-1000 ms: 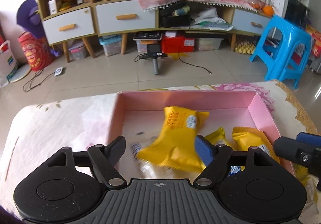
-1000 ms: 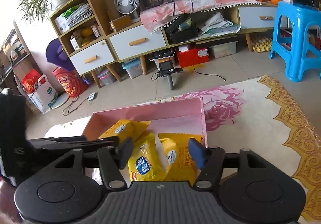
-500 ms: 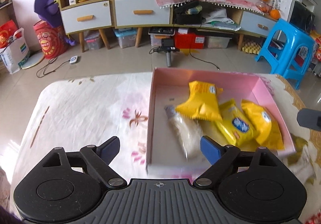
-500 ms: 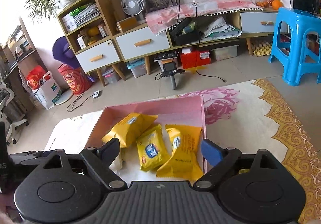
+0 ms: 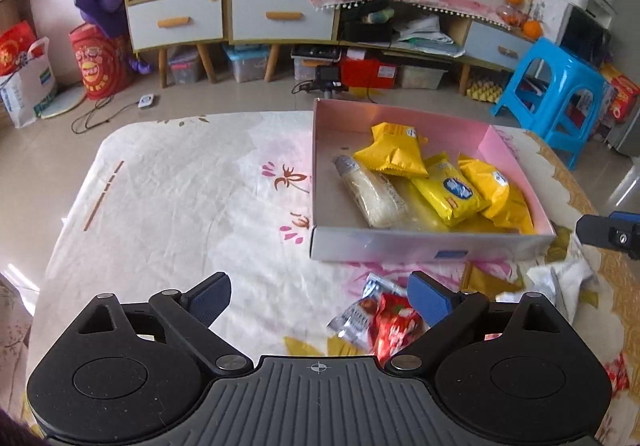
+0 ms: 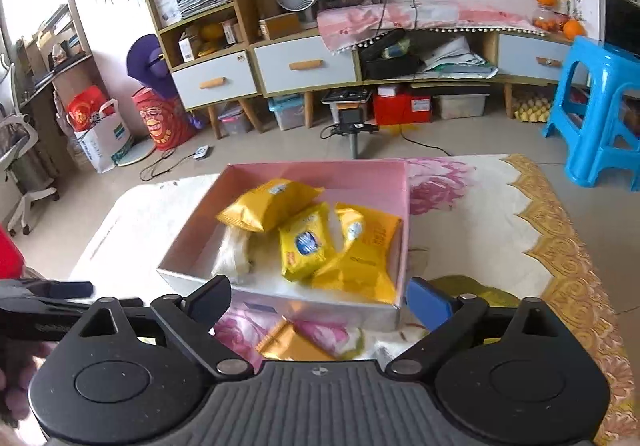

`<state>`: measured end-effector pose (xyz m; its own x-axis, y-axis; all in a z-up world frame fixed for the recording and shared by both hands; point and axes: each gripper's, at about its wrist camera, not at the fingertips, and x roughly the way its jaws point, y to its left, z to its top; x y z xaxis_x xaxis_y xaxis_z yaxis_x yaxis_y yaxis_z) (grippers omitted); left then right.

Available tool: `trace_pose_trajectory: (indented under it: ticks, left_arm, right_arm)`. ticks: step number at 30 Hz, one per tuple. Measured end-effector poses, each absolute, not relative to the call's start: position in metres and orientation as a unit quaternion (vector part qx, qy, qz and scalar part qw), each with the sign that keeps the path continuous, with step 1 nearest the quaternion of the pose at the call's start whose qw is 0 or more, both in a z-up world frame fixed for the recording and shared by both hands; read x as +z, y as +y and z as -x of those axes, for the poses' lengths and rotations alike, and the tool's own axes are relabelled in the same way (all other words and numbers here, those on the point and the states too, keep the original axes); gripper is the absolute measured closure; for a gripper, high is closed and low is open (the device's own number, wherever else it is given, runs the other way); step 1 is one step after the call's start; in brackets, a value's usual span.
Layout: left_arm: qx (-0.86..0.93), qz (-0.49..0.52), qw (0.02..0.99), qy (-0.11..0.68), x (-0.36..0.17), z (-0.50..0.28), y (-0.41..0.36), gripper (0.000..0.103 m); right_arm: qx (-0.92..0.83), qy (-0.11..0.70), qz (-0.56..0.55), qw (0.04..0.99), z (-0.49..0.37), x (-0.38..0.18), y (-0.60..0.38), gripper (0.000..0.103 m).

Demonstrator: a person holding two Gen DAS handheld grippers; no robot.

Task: Organize snacks
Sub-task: 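Withdraw both tools from the box toward the red candy bags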

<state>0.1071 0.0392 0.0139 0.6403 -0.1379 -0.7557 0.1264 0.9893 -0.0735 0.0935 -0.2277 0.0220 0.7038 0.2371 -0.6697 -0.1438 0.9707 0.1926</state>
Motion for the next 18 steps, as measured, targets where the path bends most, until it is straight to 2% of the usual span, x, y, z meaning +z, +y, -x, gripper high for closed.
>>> trace_pose_trajectory:
  ticks: [5,12,18]
  left_arm:
    - [-0.098,-0.005,0.91,0.402,0.004,-0.09,0.042,0.007]
    - [-0.149,-0.017,0.894,0.423,-0.031,-0.08,0.035,0.007]
    - [-0.17,-0.007,0.887,0.429,-0.04,-0.072,0.024,0.009]
  right_arm:
    - [0.12,0.367,-0.057,0.921,-0.081,0.013,-0.244,0.014]
    - [0.128,0.398,-0.035,0.908,-0.082,-0.018,-0.259,0.013]
    - [0.164,0.404,-0.002,0.9,-0.078,-0.021,-0.258,0.013]
